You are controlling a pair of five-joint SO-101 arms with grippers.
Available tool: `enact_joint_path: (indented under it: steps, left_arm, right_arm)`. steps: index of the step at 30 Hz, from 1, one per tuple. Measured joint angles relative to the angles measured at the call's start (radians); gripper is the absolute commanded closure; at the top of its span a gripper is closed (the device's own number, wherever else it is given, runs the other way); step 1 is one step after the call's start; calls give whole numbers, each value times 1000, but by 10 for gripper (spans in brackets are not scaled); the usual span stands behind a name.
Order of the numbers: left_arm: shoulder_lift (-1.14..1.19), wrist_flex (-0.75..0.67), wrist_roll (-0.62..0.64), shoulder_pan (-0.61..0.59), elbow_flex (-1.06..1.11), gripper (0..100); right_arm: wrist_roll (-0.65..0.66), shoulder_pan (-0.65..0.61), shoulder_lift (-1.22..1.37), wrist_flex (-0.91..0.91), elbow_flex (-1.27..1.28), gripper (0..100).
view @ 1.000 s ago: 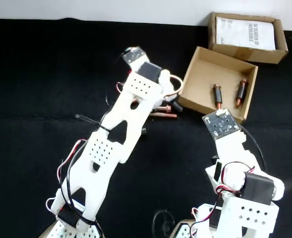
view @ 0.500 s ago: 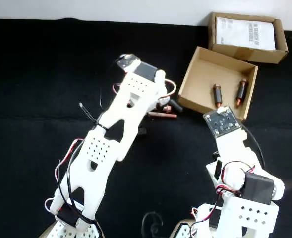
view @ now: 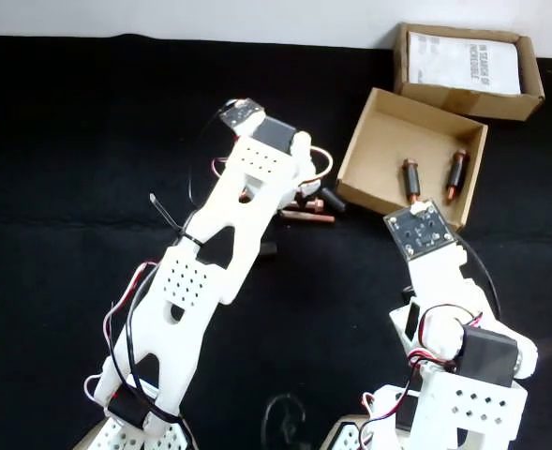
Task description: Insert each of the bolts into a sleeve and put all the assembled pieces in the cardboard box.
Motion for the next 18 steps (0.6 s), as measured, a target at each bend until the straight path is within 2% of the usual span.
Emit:
enact_joint_path:
  steps: [18]
  left_arm:
    - [41,17,0,20,58,853]
  right_arm:
    - [0,0,2,-26,0,992]
